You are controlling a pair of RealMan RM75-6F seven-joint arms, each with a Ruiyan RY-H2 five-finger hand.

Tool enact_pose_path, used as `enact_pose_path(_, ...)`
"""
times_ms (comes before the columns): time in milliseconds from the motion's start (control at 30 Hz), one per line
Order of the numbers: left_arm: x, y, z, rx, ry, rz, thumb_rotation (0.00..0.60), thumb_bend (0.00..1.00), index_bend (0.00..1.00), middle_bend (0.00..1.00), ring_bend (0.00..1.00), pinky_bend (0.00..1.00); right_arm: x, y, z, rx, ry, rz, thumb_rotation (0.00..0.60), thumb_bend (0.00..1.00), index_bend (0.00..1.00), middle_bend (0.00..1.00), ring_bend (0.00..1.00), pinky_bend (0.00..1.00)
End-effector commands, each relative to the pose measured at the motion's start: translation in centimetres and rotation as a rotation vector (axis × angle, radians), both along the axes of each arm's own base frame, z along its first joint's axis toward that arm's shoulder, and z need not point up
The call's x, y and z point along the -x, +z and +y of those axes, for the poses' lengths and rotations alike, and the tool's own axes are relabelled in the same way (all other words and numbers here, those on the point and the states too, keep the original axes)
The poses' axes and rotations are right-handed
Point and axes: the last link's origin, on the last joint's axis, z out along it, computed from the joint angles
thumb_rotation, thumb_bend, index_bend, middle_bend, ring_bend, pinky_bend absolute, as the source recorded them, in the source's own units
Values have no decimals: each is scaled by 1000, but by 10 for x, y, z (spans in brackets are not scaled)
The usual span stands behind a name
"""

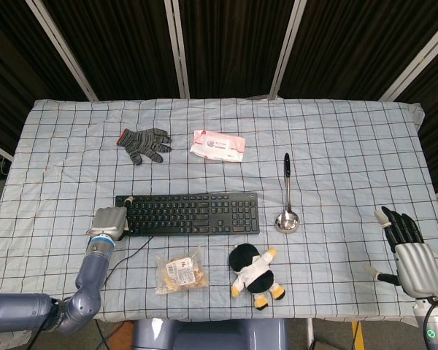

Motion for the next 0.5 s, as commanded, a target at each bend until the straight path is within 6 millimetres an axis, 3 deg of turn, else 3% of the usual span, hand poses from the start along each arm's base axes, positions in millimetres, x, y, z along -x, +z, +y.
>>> enact_pose_path(33, 1, -1, 0, 2, 1, 7, 600, 1000, 0, 837, 733, 616, 0, 0, 0, 1, -1, -3, 600, 51, 0, 0, 0, 0)
enact_pose_path(500, 6, -1, 2, -6, 20, 11, 600, 1000, 0, 837, 733, 615, 0, 0, 0, 2, -2, -4, 600, 51, 0, 0, 0, 0)
